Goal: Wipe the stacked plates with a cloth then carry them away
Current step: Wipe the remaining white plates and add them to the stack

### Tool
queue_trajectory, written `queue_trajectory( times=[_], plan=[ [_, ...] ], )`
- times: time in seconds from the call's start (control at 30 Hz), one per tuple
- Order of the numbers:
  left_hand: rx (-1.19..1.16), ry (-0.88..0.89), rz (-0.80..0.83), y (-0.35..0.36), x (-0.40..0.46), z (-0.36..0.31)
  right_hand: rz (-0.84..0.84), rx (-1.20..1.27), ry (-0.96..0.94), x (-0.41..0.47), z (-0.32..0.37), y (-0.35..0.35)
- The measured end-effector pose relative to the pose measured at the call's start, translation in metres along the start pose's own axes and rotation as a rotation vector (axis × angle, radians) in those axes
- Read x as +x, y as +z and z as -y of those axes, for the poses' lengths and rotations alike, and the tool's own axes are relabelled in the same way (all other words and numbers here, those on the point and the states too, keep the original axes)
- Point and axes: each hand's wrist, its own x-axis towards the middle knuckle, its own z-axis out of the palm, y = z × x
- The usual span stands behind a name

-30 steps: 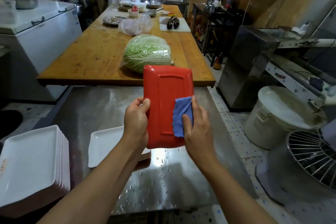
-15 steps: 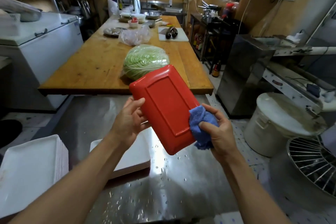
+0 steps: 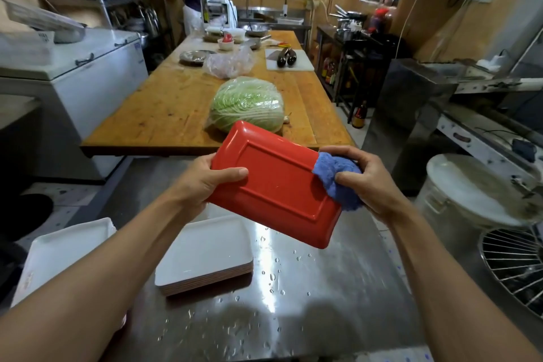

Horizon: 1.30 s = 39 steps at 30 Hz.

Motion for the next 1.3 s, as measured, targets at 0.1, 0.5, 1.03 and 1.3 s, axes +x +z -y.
queue_trajectory(
  times=[0.1,0.5,1.03,1.3],
  plan=[
    [-0.068,0.028,-0.079,0.004,-0.003,0.005,0.003,-0.321,-0.120,0.007,0.004,0.012],
    [-0.456,-0.147,-0.312,0.018,-0.006,0.014,-0.140,-0.758,-0.312,-0.035,-0.028,0.053],
    [-0.740,-0.207,-0.106,0.020,-0.042,0.023,-0.033,-0.809,-0.606,-0.034,-0.001,0.161],
    [-0.507,-0.012,-0.399,-0.017,-0.060,0.027,0.104,-0.915,-0.470,0.005,0.015,0.166]
  ],
)
